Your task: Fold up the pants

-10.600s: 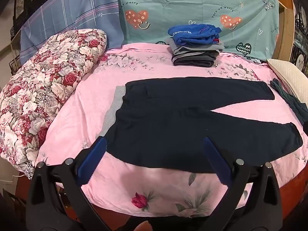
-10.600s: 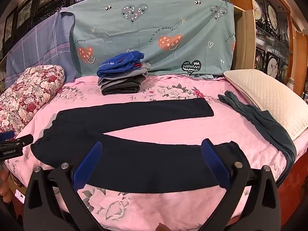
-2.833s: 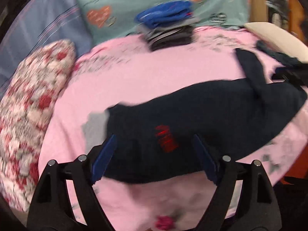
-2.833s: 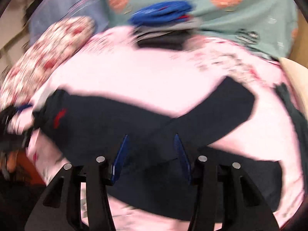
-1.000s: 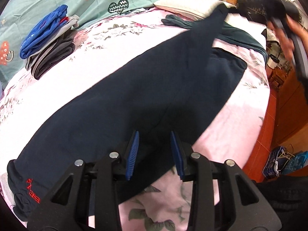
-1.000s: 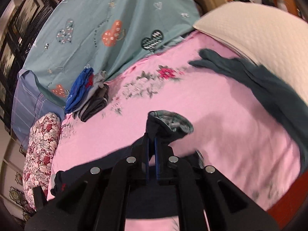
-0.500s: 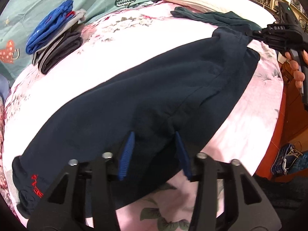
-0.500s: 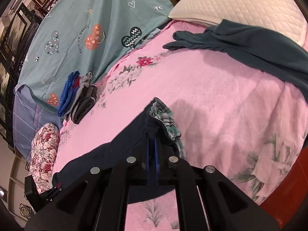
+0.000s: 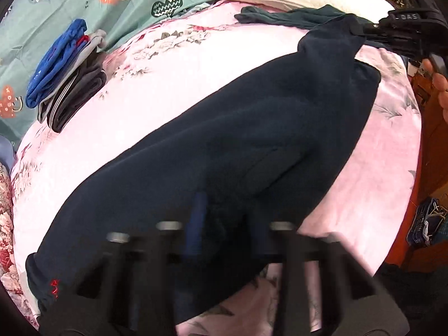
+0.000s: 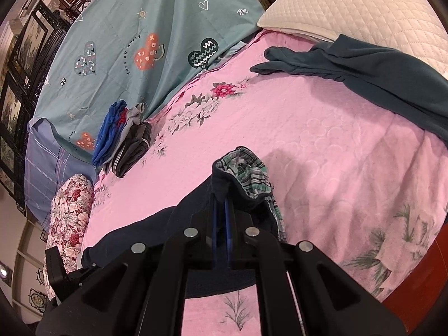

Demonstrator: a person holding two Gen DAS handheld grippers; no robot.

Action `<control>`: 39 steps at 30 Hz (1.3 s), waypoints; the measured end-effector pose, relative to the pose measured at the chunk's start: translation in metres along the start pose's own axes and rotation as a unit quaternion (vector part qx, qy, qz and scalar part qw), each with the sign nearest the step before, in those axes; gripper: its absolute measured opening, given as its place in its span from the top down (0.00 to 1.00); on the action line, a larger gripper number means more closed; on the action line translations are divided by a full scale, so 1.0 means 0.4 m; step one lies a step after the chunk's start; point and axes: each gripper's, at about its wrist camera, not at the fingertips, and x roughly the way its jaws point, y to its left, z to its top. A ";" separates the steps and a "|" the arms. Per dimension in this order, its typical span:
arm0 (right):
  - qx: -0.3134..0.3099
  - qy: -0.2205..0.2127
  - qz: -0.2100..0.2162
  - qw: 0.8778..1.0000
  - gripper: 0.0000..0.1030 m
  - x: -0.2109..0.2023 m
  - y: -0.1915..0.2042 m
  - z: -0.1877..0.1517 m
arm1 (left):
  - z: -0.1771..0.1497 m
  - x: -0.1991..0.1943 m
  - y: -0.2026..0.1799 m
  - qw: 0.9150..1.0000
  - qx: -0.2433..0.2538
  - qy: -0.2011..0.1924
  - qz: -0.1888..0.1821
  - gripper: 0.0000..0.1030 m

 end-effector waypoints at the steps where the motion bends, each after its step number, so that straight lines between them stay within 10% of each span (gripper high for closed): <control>1: 0.000 0.000 0.002 1.000 0.95 -0.002 -0.001 0.000 | 0.002 -0.005 0.001 1.000 -0.001 -0.002 0.001 0.91; 13: -0.006 -0.016 0.039 0.999 0.95 -0.063 0.060 0.060 | 0.027 -0.149 0.062 0.998 -0.026 -0.051 -0.013 0.95; 21: 0.017 0.054 -0.012 0.998 0.94 -0.042 -0.050 -0.099 | -0.069 -0.066 0.013 0.999 0.001 0.021 -0.035 0.94; 28: 0.001 0.021 -0.052 0.998 0.57 -0.105 -0.044 -0.096 | -0.072 -0.130 0.027 0.999 -0.007 -0.009 -0.041 0.56; 32: -0.032 -0.018 -0.060 0.998 0.56 -0.162 -0.001 -0.031 | -0.061 -0.195 0.058 0.998 -0.024 -0.049 -0.033 0.48; 39: -0.106 0.109 -0.095 0.984 0.56 0.034 0.075 0.079 | -0.028 -0.099 0.059 0.999 -0.040 -0.015 -0.033 0.46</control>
